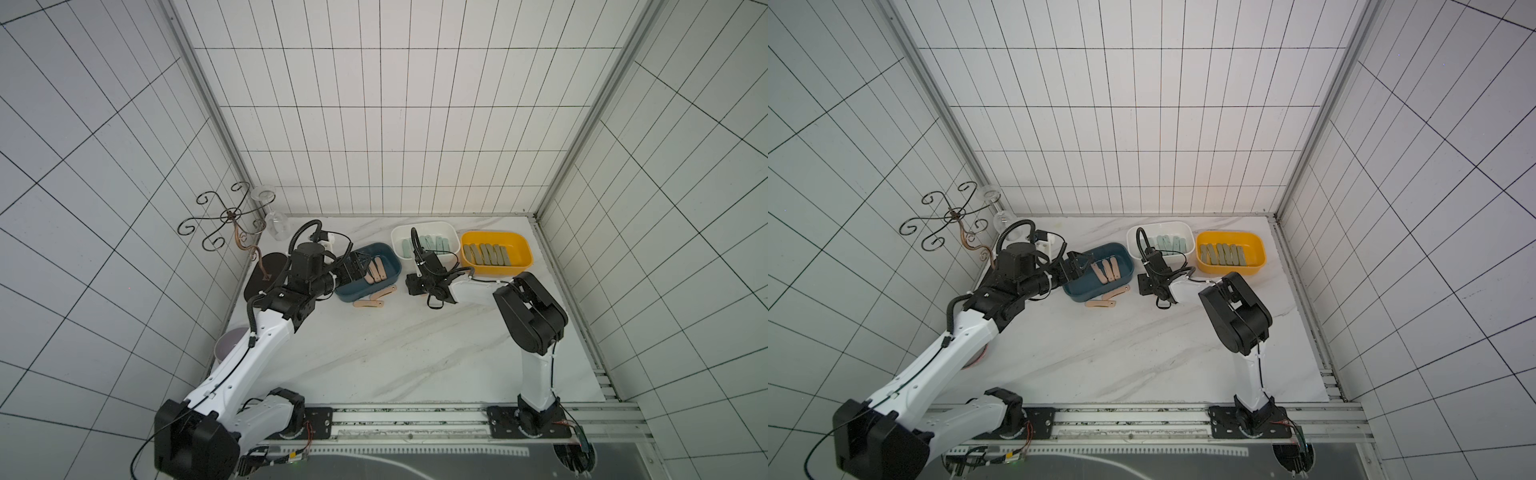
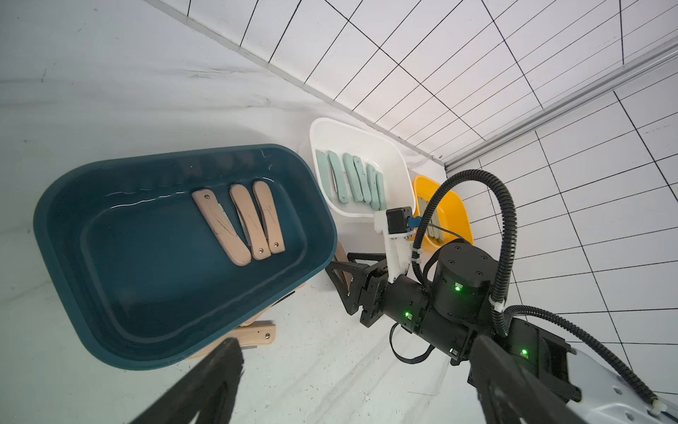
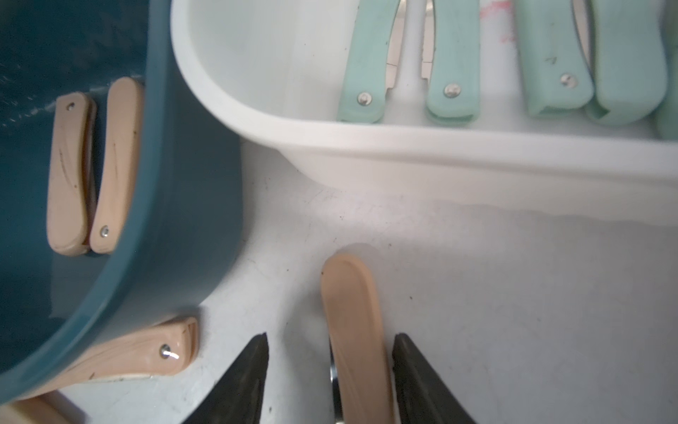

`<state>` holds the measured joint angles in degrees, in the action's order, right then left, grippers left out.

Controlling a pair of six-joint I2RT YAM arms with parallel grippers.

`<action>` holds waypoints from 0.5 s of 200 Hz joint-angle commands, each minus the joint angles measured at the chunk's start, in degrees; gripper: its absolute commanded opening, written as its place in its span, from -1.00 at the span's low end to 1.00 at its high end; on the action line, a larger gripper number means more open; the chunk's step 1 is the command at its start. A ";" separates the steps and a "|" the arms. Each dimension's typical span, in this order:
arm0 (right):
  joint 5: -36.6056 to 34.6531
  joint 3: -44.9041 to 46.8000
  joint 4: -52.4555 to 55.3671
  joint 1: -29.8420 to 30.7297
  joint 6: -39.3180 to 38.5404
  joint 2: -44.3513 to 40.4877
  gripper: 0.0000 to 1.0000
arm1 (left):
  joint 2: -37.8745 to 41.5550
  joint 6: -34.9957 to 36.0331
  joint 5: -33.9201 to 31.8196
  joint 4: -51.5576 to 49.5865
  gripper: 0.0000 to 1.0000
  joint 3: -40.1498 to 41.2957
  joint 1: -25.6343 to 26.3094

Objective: Place the fruit knives into the storage box by color
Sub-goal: Pick up the fruit knife from the center of the board.

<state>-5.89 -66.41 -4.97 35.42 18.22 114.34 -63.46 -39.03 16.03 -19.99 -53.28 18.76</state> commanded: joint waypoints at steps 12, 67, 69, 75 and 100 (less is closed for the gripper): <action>-5.06 0.23 4.74 0.92 -3.77 2.95 0.07 | -0.08 -0.69 -1.35 1.86 0.94 0.54 0.57; -8.01 -0.65 4.32 1.81 -4.59 5.18 -0.23 | -0.11 -0.88 -2.06 1.88 0.95 0.28 0.84; -8.13 -0.65 4.28 1.82 -4.59 5.21 -0.24 | -0.09 -0.90 -2.06 1.88 0.95 0.26 0.84; -8.45 -0.58 4.30 1.81 -4.59 5.10 -0.28 | -0.08 -0.88 -2.14 1.88 0.95 0.28 0.88; -9.05 0.12 4.00 1.79 -4.78 3.87 -0.47 | -0.17 -0.88 -2.32 1.88 0.94 0.28 0.88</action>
<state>-13.89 -66.43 -6.79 36.80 13.89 115.98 -63.46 -39.53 14.79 -19.90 -53.28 19.44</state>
